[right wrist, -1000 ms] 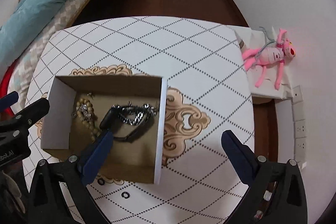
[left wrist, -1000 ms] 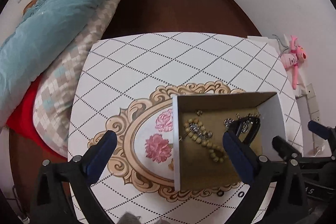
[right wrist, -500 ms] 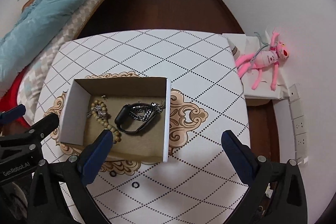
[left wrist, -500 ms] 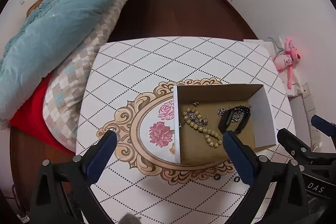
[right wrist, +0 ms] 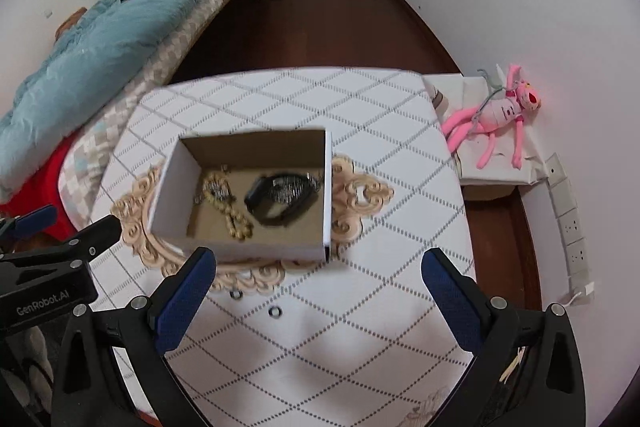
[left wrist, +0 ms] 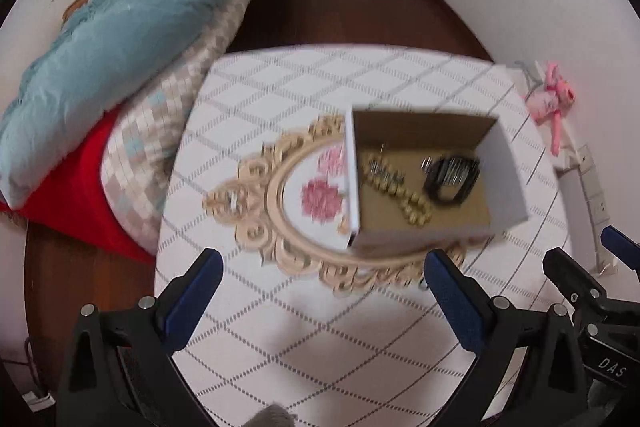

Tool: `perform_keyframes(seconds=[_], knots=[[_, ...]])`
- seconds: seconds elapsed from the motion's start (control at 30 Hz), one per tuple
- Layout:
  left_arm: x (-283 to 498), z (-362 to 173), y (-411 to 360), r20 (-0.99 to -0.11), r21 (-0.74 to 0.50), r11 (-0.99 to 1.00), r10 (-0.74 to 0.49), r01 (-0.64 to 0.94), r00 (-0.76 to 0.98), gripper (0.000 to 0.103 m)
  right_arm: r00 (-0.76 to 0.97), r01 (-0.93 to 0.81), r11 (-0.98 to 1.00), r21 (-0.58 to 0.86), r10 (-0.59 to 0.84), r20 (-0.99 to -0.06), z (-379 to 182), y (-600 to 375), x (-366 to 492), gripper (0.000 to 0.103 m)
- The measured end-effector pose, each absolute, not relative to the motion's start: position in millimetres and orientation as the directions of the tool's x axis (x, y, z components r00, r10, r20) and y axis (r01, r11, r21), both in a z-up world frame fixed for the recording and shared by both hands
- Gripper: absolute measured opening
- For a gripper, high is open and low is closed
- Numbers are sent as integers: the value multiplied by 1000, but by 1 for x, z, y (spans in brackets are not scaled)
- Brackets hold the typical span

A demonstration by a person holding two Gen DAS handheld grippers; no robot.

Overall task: Organize jewelry
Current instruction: 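Lower both grippers toward the small black rings on the table, then grasp a black ring with right gripper while left gripper grasps the other ring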

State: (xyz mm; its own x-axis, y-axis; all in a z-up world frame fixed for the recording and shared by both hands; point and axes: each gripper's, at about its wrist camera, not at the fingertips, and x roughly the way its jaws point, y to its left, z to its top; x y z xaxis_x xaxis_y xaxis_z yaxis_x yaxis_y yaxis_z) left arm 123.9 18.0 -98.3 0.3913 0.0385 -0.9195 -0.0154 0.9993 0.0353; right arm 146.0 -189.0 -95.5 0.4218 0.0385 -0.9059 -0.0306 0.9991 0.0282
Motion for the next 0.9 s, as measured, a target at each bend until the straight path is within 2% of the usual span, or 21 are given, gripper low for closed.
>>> perform_keyframes(seconds=[0.17, 0.2, 0.33, 0.37, 0.43, 0.47, 0.53, 0.67, 0.7, 0.73, 0.9], knots=[[109, -149, 23, -951, 43, 999, 48, -22, 305, 103, 350, -57, 998, 31, 49, -936, -143, -183, 133, 102], [108, -160, 23, -956, 51, 998, 55, -21, 287, 103, 339, -65, 997, 40, 60, -939, -153, -181, 132, 99], [104, -189, 23, -970, 65, 998, 68, -21, 231, 103, 302, -82, 995, 62, 84, -950, -182, -174, 131, 77], [104, -194, 24, -972, 68, 998, 70, -20, 223, 103, 289, -89, 994, 68, 91, -953, -190, -171, 131, 75], [103, -201, 26, -975, 75, 997, 78, -20, 208, 103, 274, -98, 992, 83, 107, -956, -202, -165, 131, 64], [102, -203, 26, -976, 76, 997, 79, -21, 203, 103, 270, -102, 991, 88, 113, -956, -206, -163, 130, 62], [101, -208, 29, -977, 82, 996, 84, -21, 197, 103, 264, -109, 989, 97, 123, -957, -213, -158, 130, 50], [98, -213, 36, -977, 87, 996, 90, -22, 193, 103, 295, -128, 989, 75, 110, -949, -214, -149, 127, 33], [97, -213, 36, -977, 86, 996, 90, -25, 193, 103, 300, -132, 989, 68, 106, -948, -214, -148, 126, 19], [97, -213, 37, -977, 85, 996, 89, -29, 193, 103, 302, -138, 988, 66, 105, -948, -213, -146, 125, 13], [95, -204, 27, -969, 50, 999, 53, -22, 241, 102, 323, -97, 988, 119, 144, -936, -205, -160, 121, 13]])
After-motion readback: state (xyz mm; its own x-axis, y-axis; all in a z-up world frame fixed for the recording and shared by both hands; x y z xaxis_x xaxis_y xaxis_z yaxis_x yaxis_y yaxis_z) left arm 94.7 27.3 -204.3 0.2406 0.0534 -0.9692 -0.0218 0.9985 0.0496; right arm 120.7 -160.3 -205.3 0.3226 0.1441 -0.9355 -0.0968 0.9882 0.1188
